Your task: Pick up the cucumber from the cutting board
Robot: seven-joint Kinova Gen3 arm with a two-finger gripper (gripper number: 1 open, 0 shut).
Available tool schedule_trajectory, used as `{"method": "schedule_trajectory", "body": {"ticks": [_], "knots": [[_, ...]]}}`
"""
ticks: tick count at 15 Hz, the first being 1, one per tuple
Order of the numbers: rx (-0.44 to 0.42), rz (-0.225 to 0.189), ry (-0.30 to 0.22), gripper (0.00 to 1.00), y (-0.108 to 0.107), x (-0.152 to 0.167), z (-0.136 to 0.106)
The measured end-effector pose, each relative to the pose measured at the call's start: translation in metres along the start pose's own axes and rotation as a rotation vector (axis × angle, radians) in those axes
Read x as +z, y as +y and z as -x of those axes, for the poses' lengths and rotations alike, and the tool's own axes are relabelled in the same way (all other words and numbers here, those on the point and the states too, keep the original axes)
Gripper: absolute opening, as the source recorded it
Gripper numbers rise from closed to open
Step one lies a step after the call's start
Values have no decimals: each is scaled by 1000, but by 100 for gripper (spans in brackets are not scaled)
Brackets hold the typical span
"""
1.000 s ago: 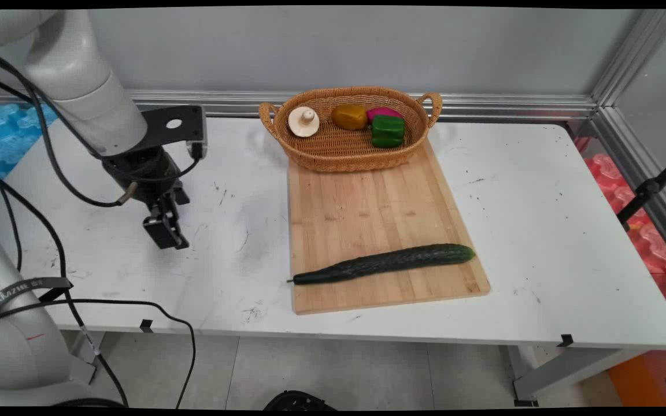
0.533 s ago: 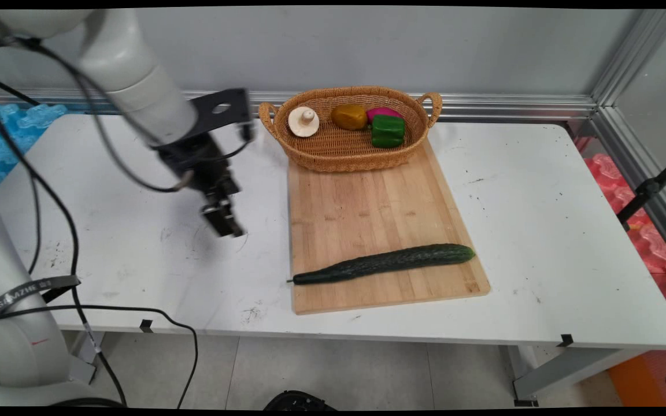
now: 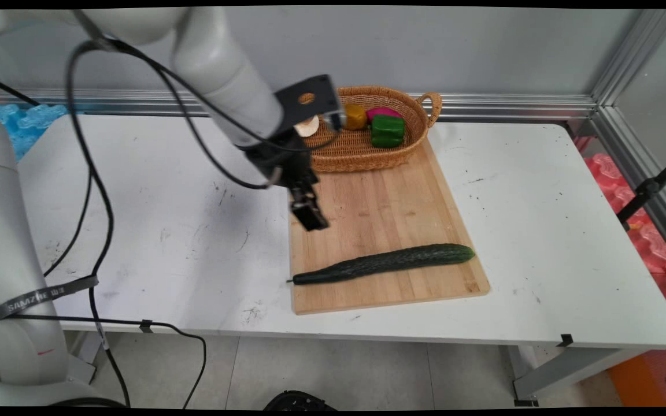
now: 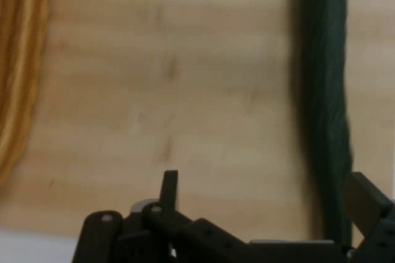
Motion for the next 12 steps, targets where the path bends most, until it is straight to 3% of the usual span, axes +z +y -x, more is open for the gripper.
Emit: {"method": "schedule_trajectory", "body": {"ticks": [6, 12], "knots": [[6, -7, 76, 100, 29, 37, -34], [-13, -6, 112, 100, 48, 81, -45]]}}
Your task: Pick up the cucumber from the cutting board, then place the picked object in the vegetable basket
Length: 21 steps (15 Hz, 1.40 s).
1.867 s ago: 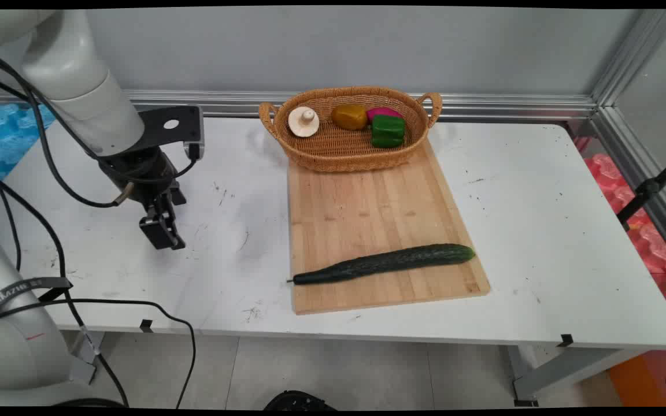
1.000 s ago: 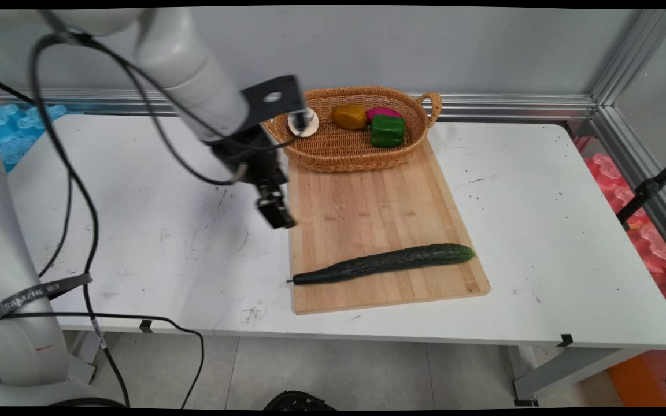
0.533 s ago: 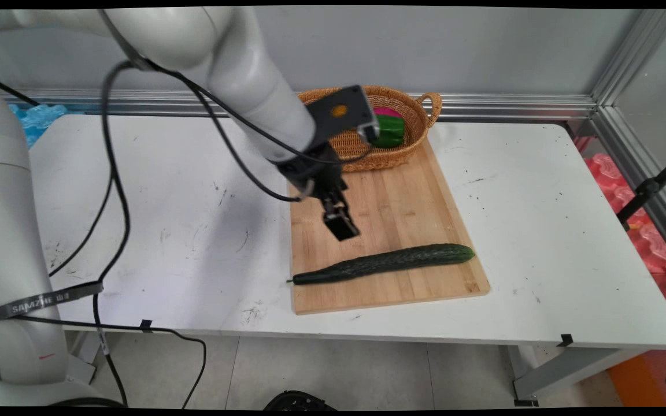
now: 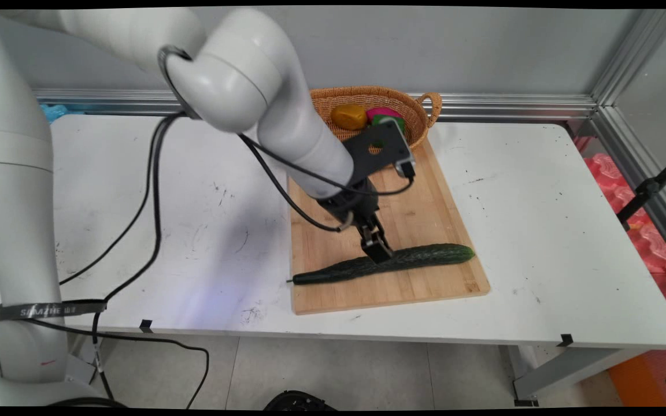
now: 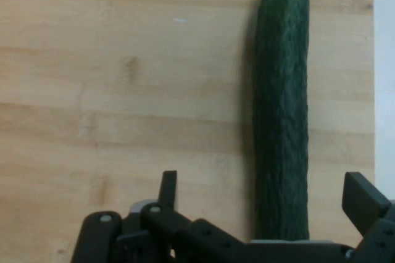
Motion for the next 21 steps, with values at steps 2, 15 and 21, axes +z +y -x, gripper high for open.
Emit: {"method": "schedule_trajectory", "body": {"ticks": [2, 15, 21], "knots": [[-5, 2, 5, 100, 4, 11, 1], [-45, 15, 15, 0, 18, 61, 10], [-52, 20, 17, 0, 18, 70, 11]]}}
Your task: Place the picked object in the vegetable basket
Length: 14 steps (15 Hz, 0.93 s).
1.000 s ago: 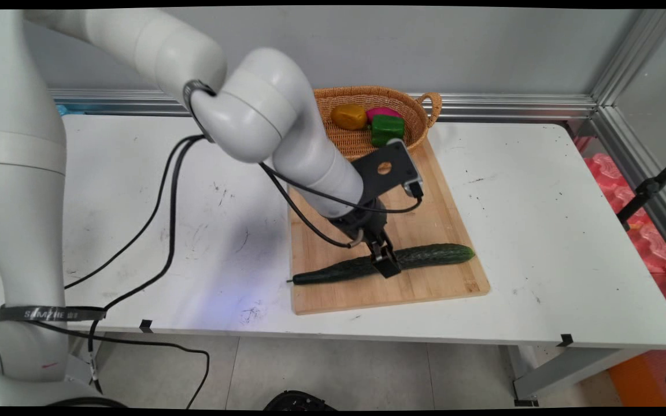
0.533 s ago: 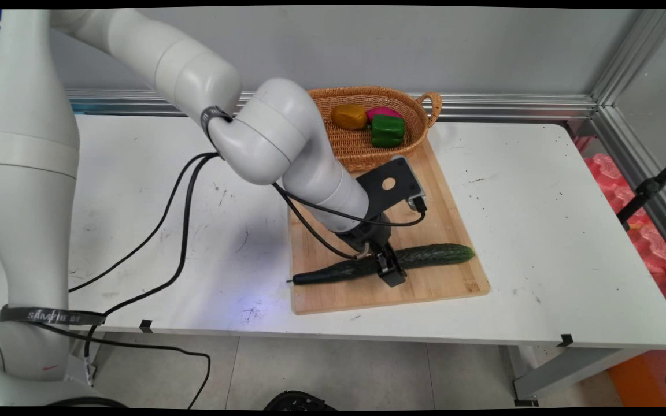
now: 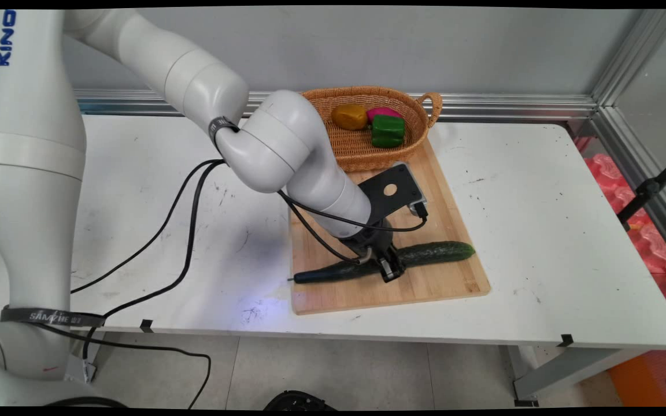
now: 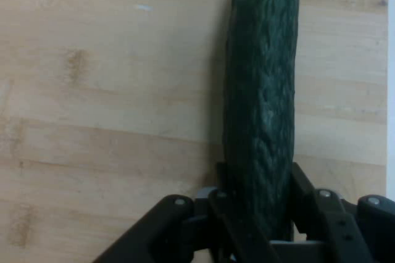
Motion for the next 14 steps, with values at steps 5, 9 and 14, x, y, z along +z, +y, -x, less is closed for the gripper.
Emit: {"method": "schedule_trajectory", "body": {"ticks": [5, 9, 14], "knots": [[2, 5, 14, 0, -4, -5, -14], [18, 11, 29, 0, -15, -25, -32], [71, 1, 48, 0, -46, -58, -58]]}}
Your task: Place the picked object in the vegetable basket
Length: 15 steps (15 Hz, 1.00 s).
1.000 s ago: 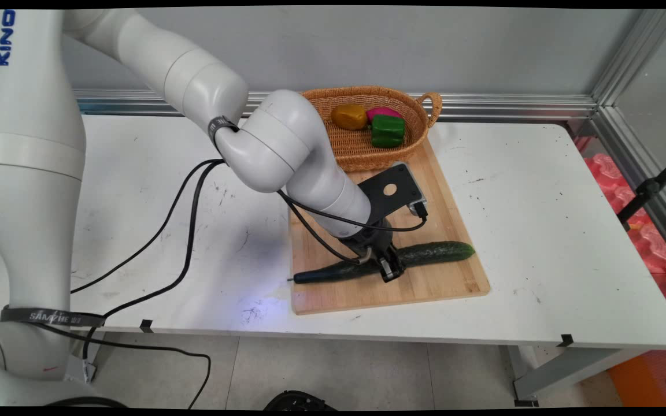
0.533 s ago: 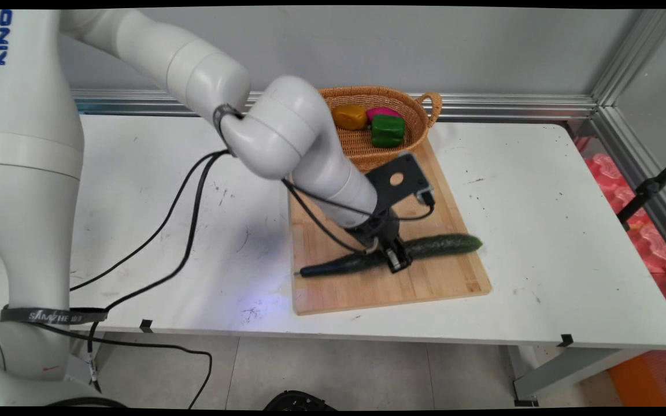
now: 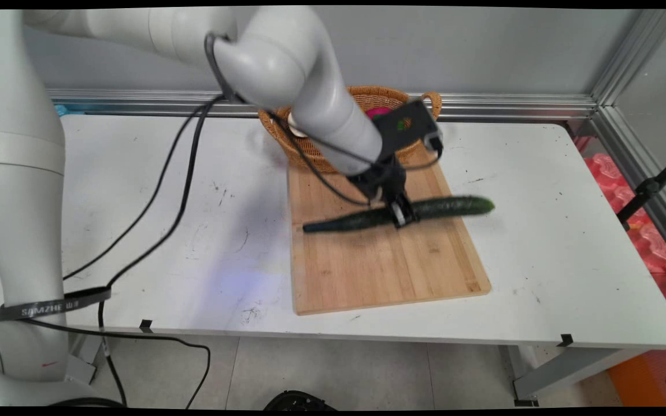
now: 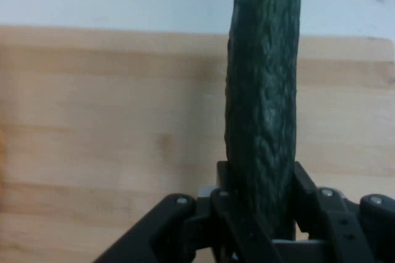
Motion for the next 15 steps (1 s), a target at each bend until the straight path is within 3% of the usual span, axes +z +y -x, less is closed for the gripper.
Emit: {"method": "schedule_trajectory", "body": {"ticks": [8, 15], "knots": [[115, -30, 20, 0, -76, -42, -28], [180, -36, 31, 0, -138, -54, -22]]}}
